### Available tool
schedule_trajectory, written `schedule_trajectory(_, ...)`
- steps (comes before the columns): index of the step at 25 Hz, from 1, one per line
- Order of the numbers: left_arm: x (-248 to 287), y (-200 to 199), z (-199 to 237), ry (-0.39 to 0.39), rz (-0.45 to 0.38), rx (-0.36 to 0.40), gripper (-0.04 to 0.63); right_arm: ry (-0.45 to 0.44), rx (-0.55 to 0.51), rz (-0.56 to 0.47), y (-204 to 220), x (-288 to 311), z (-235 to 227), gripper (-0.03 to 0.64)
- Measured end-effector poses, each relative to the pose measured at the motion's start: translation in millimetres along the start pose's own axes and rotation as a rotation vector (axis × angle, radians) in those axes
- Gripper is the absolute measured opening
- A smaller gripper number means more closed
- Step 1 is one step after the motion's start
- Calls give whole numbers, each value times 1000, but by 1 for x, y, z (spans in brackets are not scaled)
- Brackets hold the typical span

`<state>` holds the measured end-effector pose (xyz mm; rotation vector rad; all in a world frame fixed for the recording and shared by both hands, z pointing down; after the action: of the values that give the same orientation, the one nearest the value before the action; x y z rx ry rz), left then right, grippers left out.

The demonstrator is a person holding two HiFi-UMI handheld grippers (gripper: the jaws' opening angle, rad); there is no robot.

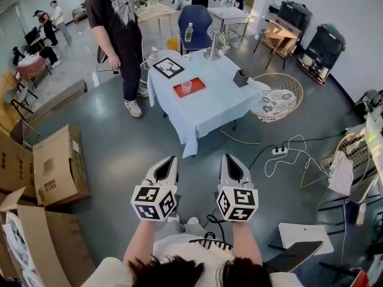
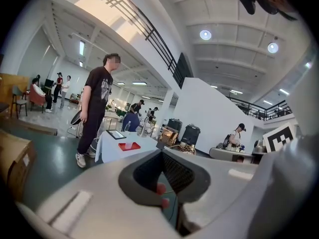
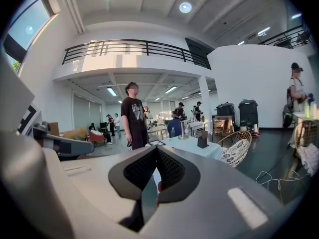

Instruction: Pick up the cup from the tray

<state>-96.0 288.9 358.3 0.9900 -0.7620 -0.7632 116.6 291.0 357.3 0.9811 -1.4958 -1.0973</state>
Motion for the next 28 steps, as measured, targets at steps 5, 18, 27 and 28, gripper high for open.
schedule_trajectory(5, 6, 2, -8, -17, -2, 2, 0, -12, -1, -7, -4, 4, -12, 26)
schedule_trajectory(18, 32, -4, 10, -53, -7, 2, 0, -41, 1, -11, -2, 38, -20, 28)
schedule_trajectory(27, 83, -22, 45, -45, 18, 9, 0, -58, 16, 38, -7, 101, -24, 69)
schedule_trajectory(28, 89, -25, 50, -43, 21, 7, 0, -55, 16, 43, -8, 109, -23, 69)
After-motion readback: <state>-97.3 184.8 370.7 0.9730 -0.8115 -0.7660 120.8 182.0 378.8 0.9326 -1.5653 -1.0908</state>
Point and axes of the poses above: the fingertips, and each gripper's own axes: x forward along the fingers, z to its left, y out of its underside, the point moved 7 cm from there along -x, backward along the fingers, and after that the axes turned 4 degrees about y, right-handed, at the moved point
